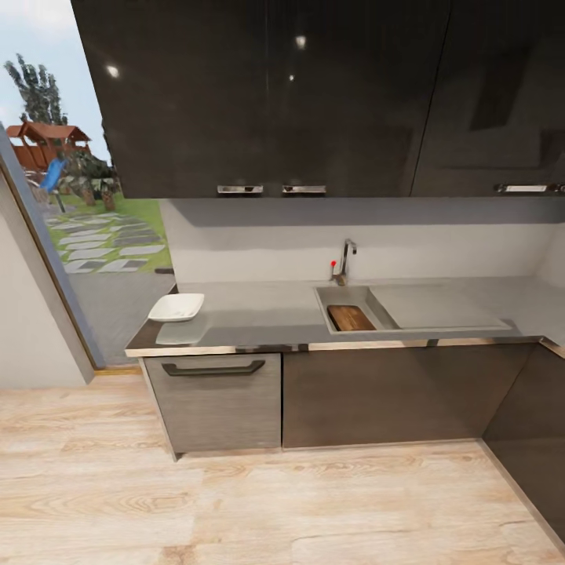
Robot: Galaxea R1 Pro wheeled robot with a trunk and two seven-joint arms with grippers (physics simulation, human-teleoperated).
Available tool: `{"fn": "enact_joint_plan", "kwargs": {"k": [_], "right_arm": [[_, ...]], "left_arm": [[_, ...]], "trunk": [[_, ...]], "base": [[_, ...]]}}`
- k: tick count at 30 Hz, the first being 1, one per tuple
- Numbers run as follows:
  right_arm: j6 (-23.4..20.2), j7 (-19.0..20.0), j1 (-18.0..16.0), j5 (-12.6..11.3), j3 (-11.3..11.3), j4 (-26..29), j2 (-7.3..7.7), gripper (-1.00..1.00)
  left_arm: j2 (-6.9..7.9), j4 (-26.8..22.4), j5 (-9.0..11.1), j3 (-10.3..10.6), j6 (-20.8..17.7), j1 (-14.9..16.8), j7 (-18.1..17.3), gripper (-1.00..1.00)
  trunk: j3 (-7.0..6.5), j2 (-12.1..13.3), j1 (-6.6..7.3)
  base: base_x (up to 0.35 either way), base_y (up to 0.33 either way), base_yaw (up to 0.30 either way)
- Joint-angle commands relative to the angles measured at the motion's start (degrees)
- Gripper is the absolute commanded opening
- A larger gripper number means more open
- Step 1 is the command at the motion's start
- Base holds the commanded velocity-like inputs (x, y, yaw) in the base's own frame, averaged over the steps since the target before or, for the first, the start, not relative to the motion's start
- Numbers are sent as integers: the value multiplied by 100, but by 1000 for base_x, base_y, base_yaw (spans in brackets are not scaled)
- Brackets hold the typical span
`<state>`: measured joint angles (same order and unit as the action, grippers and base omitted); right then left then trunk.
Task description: In the kitchen, take the Vidalia onion out of the sink, dice it on the chopping board with the paring knife, put the diced onion into the bowl on the countertop, then place both the paring knife and the chopping board into the sink.
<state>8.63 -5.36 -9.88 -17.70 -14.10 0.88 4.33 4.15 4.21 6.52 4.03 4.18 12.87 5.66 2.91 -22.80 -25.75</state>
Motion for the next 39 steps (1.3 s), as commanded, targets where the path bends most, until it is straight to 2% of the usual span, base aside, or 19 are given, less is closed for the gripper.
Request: {"fn": "enact_joint_plan", "kwargs": {"k": [1, 3, 6, 8, 16, 19, 25, 28, 32, 35, 39], "right_arm": [[-134, 4, 108, -48, -54, 0, -14, 100], [-477, 61, 269, -51, -51, -4, -30, 100], [-941, 131, 443, -58, -50, -3, -55, 100], [-1037, 149, 490, -75, -48, 5, -75, 100], [-1106, 86, 513, -265, -17, 51, -84, 100], [-1103, 102, 513, -284, -17, 52, -83, 100], [-1071, 107, 513, -295, -23, 53, -90, 100], [-1063, 112, 513, -306, -23, 60, -105, 100], [-998, 114, 513, -282, -23, 105, -115, 100], [-589, 118, 513, -287, -16, 264, -116, 100], [334, 120, 513, -292, -22, 347, -117, 100]], "left_arm": [[1, 32, 58, 46, -313, 6, -99, 100], [11, 44, 59, 46, -828, -34, -490, 100], [50, 50, 60, 46, -1167, -283, -1112, 100], [48, 43, 57, 46, -1217, -367, -1247, 100], [-12, 13, 34, 50, -1201, -407, -1295, 100], [-31, -49, 22, 41, -1025, -408, -1302, 100], [-20, -97, 16, 62, -15, -414, -1304, 100], [-26, -97, 16, 63, 359, -416, -1304, 100], [-26, -92, 16, 63, 461, -416, -1304, 100], [-28, -88, 16, 63, 481, -413, -1304, 100], [-28, -87, 16, 63, 483, -414, -1304, 100]], "trunk": [[12, -12, -4], [12, -12, -4], [12, -12, -4], [12, -12, -4], [12, -12, -4], [12, -12, -4], [12, -12, -4], [12, -12, -4], [12, -12, -4], [12, -12, -4], [12, -12, -4]], "base": [[0, 0, 0], [0, 0, 0], [0, 0, 0], [0, 0, 0], [0, 0, 0], [0, 0, 0], [0, 0, 0], [0, 0, 0], [0, 0, 0], [0, 0, 0], [0, 0, 0]]}}
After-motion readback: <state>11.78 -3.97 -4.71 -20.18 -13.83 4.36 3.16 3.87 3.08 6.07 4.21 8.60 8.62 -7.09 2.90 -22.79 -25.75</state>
